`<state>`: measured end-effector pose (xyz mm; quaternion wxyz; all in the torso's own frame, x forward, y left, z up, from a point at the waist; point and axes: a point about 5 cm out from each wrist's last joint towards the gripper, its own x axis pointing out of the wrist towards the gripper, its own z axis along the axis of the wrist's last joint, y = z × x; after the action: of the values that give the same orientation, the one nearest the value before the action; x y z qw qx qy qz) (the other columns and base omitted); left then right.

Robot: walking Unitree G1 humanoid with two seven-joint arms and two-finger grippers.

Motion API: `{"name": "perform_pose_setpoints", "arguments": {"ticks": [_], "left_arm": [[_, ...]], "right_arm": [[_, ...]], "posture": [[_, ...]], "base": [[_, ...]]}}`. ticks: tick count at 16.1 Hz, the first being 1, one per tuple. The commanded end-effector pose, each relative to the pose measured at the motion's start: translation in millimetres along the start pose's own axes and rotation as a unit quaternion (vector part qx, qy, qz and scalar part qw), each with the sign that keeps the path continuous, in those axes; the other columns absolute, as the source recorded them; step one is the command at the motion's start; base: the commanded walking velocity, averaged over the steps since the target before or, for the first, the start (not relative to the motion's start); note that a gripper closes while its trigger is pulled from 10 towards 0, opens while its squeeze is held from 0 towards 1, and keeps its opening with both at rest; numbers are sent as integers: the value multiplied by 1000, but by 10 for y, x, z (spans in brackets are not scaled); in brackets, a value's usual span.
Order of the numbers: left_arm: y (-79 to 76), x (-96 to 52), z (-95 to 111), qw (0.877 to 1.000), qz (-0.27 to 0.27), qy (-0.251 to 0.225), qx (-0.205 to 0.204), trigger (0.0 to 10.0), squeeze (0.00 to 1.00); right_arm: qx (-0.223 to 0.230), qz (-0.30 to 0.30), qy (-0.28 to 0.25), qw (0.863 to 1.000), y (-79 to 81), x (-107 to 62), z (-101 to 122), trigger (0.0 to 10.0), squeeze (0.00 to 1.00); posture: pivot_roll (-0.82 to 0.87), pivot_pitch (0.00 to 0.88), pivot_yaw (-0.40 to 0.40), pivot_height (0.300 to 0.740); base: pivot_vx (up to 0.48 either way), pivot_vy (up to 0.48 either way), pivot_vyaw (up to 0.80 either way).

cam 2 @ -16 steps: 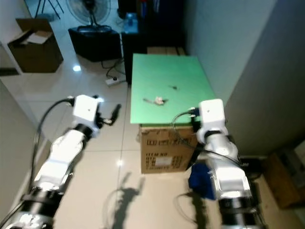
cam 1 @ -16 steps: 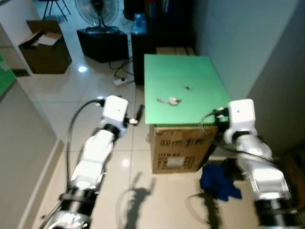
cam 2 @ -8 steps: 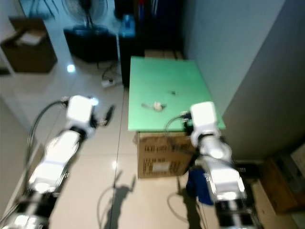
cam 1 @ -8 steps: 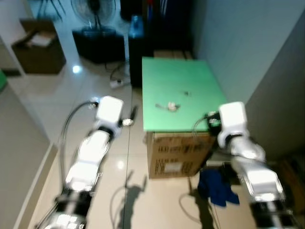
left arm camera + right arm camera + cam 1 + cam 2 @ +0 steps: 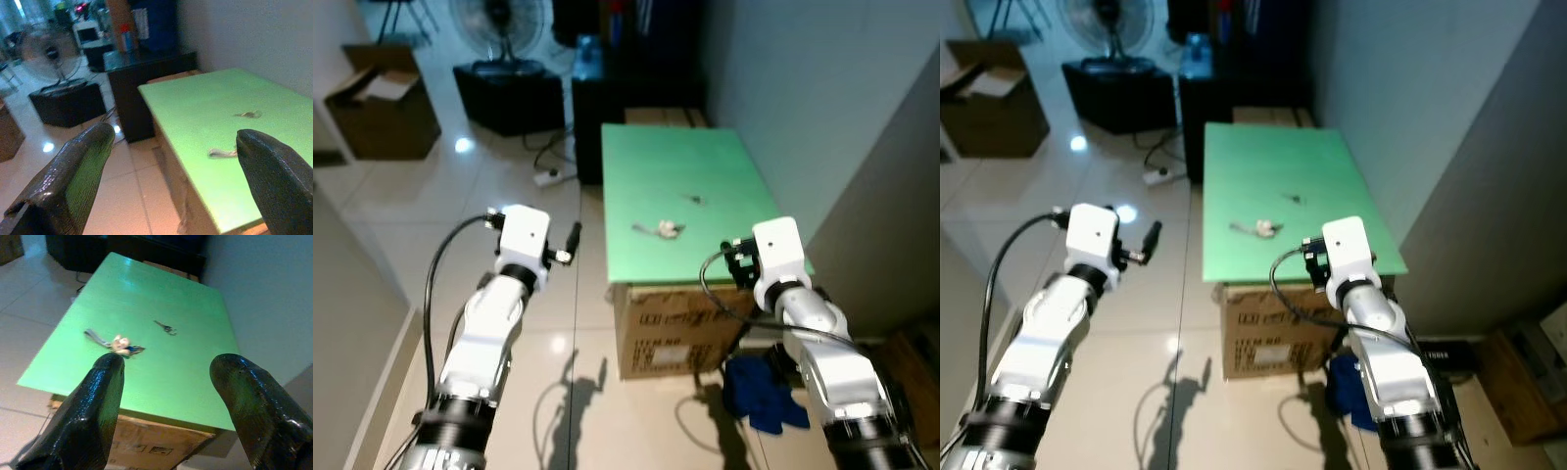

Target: Hang keys on a hook

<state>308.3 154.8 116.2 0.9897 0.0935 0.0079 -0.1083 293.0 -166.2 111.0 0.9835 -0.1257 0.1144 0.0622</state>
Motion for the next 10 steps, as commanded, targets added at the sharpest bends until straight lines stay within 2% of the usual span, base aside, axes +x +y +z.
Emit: {"name": "perform_pose_setpoints", "arguments": {"ticks": [1, 3, 5, 9, 10], "left_arm": [[-109, 13, 33, 1000, -17, -4, -1, 10000, 0], [-122, 15, 34, 1000, -20, -5, 0, 10000, 0], [-124, 26, 52, 1000, -23, -8, 1, 10000, 0], [-94, 12, 44, 1000, -20, -6, 4, 10000, 0], [-95, 12, 45, 1000, -20, -6, 4, 10000, 0]], "right_arm": [[-7, -12, -5, 1000, -80, -12, 13, 10000, 0], [-2, -15, -3, 1000, -86, -19, -1, 10000, 0], [13, -23, 5, 1000, -100, -18, -30, 10000, 0], [11, -29, 8, 999, -100, 8, -28, 10000, 0], [9, -28, 7, 1000, -102, 7, -27, 10000, 0]], "posture": [[-139, 0, -19, 740], [-140, 0, -16, 740], [-137, 0, -17, 740], [-131, 0, -25, 740], [-131, 0, -25, 740]], "base": [[296, 0, 0], [291, 0, 0], [300, 0, -625], [299, 0, -772], [296, 0, 0]]}}
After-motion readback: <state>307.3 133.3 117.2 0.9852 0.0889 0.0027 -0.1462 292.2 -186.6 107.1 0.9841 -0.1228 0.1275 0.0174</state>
